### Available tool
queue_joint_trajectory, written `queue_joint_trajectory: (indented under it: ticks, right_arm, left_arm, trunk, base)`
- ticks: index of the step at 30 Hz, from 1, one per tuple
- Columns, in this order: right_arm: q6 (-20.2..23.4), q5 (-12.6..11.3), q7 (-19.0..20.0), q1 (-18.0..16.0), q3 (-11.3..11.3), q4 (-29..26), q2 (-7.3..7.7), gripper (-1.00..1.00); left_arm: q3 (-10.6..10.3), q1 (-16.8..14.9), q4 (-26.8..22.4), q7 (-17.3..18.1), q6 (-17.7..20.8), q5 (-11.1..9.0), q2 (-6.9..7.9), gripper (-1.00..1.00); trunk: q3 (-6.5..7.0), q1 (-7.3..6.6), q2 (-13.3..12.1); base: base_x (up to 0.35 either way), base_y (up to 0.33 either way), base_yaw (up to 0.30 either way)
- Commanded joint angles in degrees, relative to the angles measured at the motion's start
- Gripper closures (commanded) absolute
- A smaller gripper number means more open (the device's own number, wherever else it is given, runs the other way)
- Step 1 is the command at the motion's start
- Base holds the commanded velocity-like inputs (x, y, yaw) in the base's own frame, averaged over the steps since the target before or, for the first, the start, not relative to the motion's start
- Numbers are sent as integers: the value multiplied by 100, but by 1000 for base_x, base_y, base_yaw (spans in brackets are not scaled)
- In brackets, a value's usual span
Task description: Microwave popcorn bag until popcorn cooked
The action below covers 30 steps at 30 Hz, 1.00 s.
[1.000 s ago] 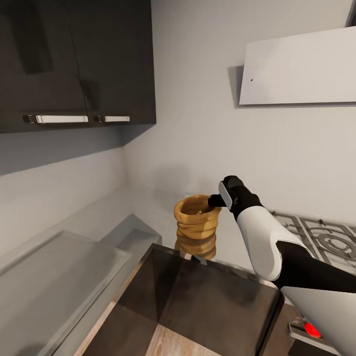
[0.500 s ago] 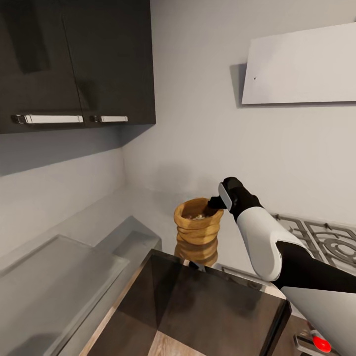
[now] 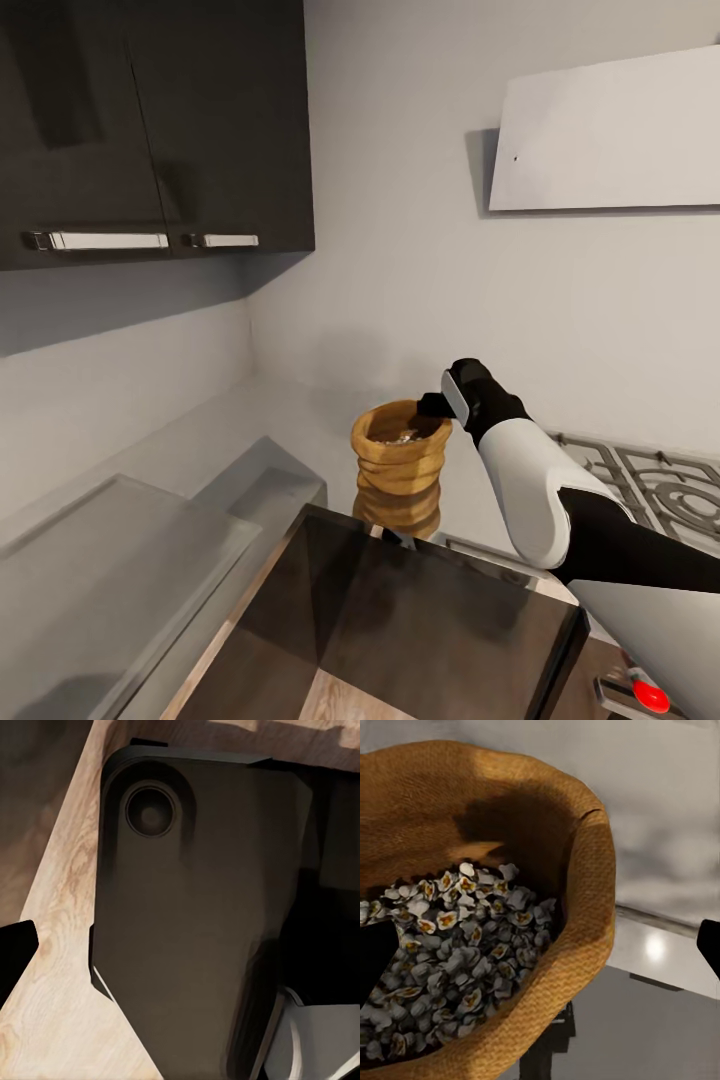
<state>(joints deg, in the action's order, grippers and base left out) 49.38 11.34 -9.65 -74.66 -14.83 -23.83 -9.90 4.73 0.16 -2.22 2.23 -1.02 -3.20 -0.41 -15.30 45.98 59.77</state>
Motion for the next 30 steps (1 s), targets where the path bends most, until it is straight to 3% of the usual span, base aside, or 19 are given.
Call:
queue_joint_trajectory:
  ticks: [1,12,23,30]
  right_arm:
    - [11,58,44,-5,-47,-7,-7,-100]
    - [10,102,112,-5,-17,9,-10,-100]
    - [-3,65,59,-5,-11,28,-10,-100]
    - [-43,125,87,-5,-15,44,-5,-100]
  left_arm:
    - [40,2,-7,23,-1,-33,-1,-100]
    - [28,2,-7,23,5,-41,5,-100]
    - [37,2,-7,23,2,-41,6,-100]
    - [44,2,-7,23,-3,-33,6,-100]
  trunk:
    - [-6,1,4]
    - [-6,1,4]
    - [-6,1,4]
    - [-6,1,4]
  base:
    - [0,-59,0]
    - [0,-234,0]
    - [0,-13,164]
    - [0,0,23]
